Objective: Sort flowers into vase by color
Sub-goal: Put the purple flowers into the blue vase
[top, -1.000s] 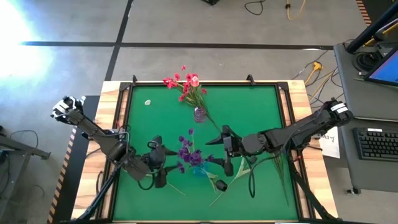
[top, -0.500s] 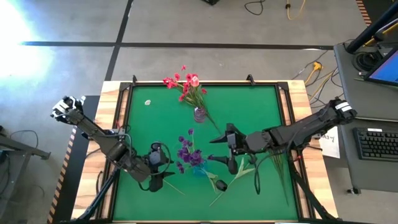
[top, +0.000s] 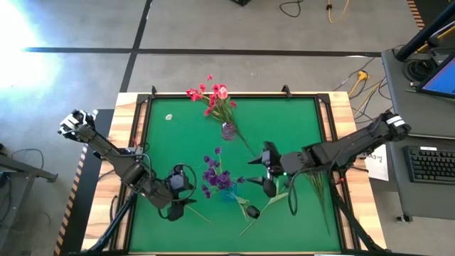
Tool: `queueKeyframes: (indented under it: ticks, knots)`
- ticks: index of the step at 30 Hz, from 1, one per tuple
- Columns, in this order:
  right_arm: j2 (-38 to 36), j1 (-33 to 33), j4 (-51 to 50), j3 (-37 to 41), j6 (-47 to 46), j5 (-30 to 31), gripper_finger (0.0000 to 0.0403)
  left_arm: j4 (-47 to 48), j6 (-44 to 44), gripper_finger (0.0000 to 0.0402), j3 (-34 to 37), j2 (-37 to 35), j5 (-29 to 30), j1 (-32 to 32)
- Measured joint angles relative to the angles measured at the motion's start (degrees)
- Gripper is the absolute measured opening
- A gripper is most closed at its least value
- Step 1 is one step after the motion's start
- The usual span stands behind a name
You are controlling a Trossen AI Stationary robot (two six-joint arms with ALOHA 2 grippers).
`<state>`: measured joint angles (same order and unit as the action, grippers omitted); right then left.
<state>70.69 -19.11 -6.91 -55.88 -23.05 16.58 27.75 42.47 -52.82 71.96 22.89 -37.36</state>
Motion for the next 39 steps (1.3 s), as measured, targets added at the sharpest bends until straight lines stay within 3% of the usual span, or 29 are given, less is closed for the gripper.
queueKeyframes:
  ticks: [9, 21, 28, 35, 39]
  knots:
    - [-1.21, 0.02, -11.24, 0.0, -10.9, 0.02, 0.0293, 0.32, 1.31, 0.0213, 0.0, 0.02, 0.03, 0.0]
    - [-1.21, 0.02, -39.0, 0.05, -29.02, -0.09, 0.0287, 0.33, 2.14, 0.0213, 0.0, 0.03, 2.27, 0.04]
    - [-1.21, 0.02, -43.29, 0.92, -32.86, -0.28, 0.029, 0.45, 2.04, 0.0213, 0.0, 0.04, 5.03, 0.07]
    - [-1.21, -1.56, -46.65, 2.77, -40.35, -12.53, 0.0294, 0.5, 2.04, 0.0213, 0.0, 0.04, 5.63, 0.07]
    - [-1.21, -4.25, -53.25, 3.76, -47.04, -15.61, 0.0307, 0.5, 2.02, 0.0213, 0.0, 0.04, 8.04, 0.07]
